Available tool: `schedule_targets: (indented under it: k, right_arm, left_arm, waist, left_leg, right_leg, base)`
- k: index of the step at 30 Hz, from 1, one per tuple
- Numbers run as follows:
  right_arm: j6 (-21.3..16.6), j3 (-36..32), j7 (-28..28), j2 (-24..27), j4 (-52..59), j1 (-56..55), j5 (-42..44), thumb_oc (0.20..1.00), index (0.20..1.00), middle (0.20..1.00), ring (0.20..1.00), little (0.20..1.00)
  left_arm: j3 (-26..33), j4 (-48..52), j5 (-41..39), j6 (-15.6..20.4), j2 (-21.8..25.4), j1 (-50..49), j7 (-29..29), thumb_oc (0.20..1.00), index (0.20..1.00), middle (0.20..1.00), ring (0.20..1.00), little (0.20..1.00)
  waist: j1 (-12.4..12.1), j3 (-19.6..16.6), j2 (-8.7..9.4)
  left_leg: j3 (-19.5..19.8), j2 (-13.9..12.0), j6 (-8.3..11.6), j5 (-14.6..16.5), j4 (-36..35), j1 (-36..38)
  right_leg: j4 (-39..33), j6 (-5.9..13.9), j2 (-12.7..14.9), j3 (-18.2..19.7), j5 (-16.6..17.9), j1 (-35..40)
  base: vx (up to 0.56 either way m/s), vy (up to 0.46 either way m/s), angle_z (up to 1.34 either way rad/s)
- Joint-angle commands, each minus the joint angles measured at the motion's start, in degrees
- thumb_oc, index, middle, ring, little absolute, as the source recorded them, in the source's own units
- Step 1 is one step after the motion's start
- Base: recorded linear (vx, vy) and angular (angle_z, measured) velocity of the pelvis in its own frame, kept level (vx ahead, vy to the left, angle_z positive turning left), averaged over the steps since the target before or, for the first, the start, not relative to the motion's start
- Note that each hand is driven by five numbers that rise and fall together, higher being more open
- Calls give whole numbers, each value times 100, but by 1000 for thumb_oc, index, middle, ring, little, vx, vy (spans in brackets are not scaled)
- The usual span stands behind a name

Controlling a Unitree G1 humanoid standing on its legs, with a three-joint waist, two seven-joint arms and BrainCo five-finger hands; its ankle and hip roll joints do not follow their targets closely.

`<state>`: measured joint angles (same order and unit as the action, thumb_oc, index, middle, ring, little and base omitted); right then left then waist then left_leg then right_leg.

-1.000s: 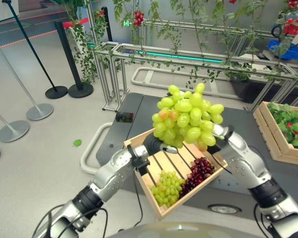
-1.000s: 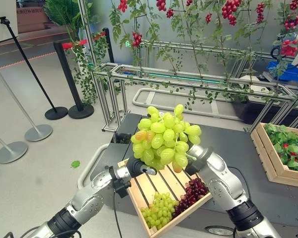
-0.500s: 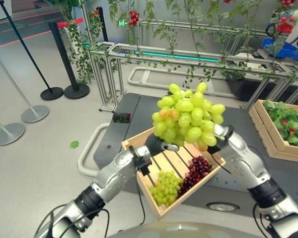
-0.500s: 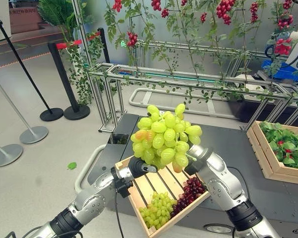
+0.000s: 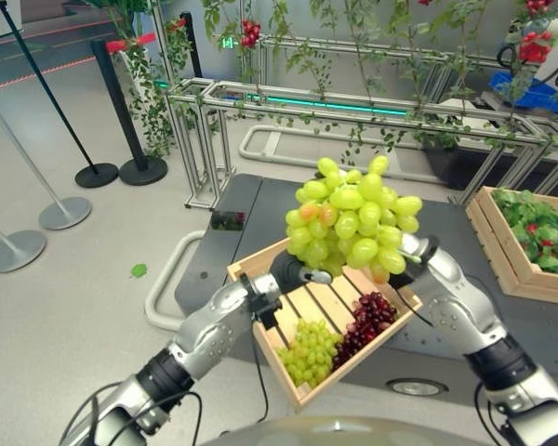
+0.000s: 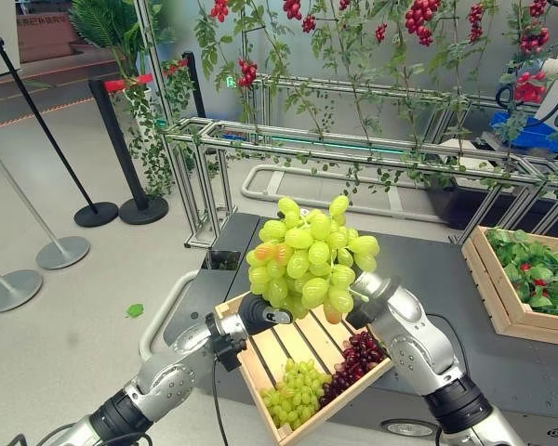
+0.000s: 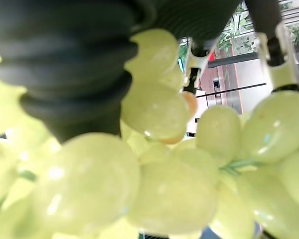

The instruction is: Pick up the fruits from the basket on one side to the basket on the other side

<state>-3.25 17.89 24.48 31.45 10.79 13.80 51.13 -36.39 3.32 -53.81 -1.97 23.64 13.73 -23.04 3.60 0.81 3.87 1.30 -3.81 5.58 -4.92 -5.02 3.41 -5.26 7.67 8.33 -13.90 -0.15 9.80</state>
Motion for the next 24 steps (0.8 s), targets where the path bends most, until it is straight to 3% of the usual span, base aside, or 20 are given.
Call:
schedule_targets:
  k: [1,24]
  right_arm:
    - [-336,-476,-52,79,-6,57,-70,200,200,200,200,200]
    - [-327,-656,7,109,-15,-91,-421,200,200,200,200,200]
  left_arm:
    - [527,197,-473,338,-114,400,-172,1000,1000,1000,1000,1000]
    - [574,169,-322,325,-113,375,-225,1000,1000,1000,1000,1000]
  waist:
    - [-87,-44,107]
    - [-86,-14,135]
  left_leg:
    - [320,393,-486,762,265,263]
    - [336,384,-490,763,283,252]
  right_leg:
    - [714,-47,-242,-163,-366,-259]
    - [744,-45,-245,-162,-372,-274]
  base:
    - [0,0,0]
    - [0,0,0]
